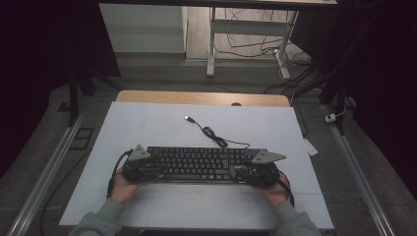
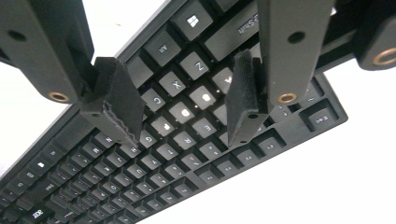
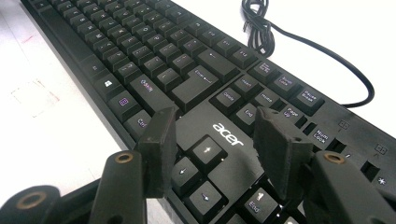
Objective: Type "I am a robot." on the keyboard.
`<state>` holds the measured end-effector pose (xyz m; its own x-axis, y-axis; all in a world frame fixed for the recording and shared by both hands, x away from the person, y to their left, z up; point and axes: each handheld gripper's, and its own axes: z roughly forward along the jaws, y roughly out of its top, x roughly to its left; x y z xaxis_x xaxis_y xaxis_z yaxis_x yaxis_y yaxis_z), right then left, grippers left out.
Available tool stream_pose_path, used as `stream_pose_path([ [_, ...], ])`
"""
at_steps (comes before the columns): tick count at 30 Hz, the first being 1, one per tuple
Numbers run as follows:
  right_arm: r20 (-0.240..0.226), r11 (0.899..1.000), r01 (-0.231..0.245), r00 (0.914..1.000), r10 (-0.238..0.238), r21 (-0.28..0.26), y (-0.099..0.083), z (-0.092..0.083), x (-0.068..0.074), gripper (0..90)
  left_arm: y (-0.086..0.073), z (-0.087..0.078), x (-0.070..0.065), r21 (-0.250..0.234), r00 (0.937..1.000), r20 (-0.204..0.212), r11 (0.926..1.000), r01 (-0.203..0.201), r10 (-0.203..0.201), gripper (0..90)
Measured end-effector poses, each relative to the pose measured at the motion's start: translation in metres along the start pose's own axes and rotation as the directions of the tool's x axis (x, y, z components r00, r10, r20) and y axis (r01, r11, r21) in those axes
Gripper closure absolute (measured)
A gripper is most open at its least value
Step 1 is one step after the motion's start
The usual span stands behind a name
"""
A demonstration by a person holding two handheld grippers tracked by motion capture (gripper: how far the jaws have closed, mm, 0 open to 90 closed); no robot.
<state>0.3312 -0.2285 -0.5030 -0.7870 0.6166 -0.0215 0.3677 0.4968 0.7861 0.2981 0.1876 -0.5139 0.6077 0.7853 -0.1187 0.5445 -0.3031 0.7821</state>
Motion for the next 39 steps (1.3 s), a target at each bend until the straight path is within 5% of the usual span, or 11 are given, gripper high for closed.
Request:
stream_pose_path([
  [20, 0.002, 1.0, -0.003, 1.0, 0.003, 0.001, 0.0, 0.0, -0.001, 49.5, -0.004, -0.006, 0.024, 0.018, 0.9962, -0.05, 0.9973, 0.072, -0.071, 44.3],
  [26, 0.004, 1.0, -0.004, 1.0, 0.004, 0.0, 0.0, 0.0, -0.001, 49.5, -0.003, -0.003, 0.022, 0.025, 0.9977, -0.051, 0.9986, 0.046, -0.045, 55.9],
  [35, 0.003, 1.0, -0.004, 1.0, 0.004, 0.0, 0.0, 0.0, -0.001, 49.4, -0.003, 0.006, 0.017, 0.068, 0.9994, -0.033, 0.9977, -0.003, 0.005, 85.6],
  [39, 0.004, 1.0, -0.004, 1.0, 0.004, 0.001, 0.0, 0.0, -0.001, 49.4, -0.003, 0.01, 0.015, 0.09, 0.9993, -0.03, 0.9958, -0.018, 0.021, 88.9],
])
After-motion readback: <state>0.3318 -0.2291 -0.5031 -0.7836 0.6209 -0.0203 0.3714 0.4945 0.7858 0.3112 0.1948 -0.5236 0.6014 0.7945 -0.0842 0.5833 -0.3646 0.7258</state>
